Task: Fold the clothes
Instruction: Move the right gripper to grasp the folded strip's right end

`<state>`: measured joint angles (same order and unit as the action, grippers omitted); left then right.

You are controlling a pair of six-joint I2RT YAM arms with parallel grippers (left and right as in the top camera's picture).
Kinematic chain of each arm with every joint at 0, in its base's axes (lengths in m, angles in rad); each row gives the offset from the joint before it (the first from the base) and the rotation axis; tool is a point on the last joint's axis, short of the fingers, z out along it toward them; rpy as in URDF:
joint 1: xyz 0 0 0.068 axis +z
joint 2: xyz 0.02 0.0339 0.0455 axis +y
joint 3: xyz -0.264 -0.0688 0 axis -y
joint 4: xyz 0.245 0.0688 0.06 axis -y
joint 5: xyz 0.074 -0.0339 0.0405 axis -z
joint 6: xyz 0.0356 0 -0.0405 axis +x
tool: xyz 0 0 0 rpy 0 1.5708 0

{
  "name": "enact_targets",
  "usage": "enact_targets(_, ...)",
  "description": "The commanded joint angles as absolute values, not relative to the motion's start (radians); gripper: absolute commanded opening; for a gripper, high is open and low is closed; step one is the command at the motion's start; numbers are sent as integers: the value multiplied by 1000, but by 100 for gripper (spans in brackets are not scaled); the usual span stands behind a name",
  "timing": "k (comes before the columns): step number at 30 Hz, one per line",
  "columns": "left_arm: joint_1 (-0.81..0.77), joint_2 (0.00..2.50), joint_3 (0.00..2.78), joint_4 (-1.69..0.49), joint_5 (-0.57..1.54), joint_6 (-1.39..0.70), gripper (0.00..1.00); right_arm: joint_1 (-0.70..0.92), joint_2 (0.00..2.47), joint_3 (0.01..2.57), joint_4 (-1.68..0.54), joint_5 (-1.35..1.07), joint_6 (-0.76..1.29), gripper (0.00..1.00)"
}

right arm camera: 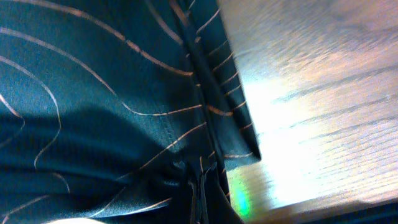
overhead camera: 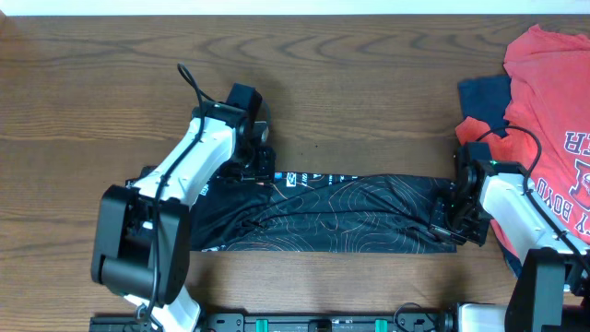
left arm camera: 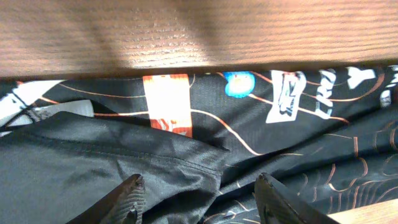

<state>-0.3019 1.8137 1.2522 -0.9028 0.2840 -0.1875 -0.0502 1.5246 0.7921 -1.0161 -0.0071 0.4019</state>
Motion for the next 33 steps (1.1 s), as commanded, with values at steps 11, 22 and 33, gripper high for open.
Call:
enact_targets(11, -297, 1793, 1248, -915, 268, -196, 60, -52, 1524, 788, -942, -35, 429, 49)
enact_targets(22, -297, 1793, 1248, -917, 268, -192, 61, -213, 1524, 791, -850, -106, 232, 73)
enact_targets(33, -297, 1793, 1248, -898, 268, -193, 61, -274, 1524, 788, -750, -110, 161, 73)
